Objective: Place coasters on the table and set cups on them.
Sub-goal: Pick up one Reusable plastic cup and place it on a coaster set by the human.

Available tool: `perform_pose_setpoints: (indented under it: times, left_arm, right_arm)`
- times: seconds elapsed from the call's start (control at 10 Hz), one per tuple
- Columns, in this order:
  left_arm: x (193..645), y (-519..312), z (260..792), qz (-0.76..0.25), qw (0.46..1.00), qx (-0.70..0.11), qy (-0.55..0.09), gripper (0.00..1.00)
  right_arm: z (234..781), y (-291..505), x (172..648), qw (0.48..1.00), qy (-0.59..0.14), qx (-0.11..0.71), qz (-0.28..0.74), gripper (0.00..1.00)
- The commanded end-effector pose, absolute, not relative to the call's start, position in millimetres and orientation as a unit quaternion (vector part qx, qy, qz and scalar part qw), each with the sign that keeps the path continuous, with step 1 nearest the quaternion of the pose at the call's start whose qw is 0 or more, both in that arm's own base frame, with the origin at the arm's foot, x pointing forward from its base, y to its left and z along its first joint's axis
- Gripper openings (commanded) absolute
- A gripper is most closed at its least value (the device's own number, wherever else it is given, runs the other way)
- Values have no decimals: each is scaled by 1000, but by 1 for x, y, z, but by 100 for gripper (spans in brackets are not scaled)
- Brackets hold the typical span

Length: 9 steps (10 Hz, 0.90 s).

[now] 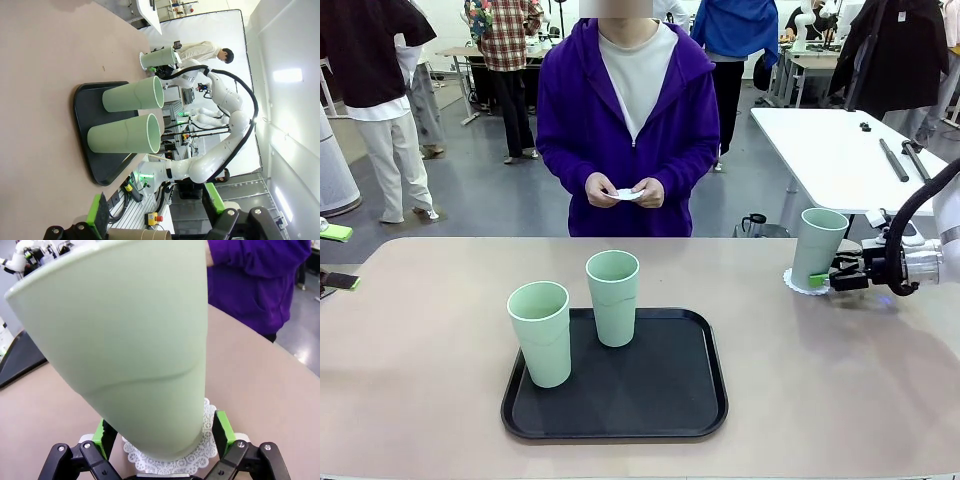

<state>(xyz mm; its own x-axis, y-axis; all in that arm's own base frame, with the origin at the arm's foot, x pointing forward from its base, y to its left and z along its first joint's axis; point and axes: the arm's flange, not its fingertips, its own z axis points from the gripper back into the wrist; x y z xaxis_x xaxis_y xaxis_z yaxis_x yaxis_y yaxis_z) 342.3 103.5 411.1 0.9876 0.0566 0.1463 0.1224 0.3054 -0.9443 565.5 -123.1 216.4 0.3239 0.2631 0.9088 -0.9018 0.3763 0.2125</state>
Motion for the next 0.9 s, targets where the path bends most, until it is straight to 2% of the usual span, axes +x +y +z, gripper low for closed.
perform_pose_setpoints:
  times: [0.0,0.5,0.8]
  left_arm:
    - [343,103,413,-25,799,-595,-84,100]
    - [343,103,413,-25,799,-595,-84,100]
    - [343,103,413,-25,799,-595,-84,100]
  right_arm:
    - [224,-121,564,736,-384,382,405,100]
    - [239,-135,546,776,-344,326,415,100]
    - [288,-138,529,816,-338,228,409,100]
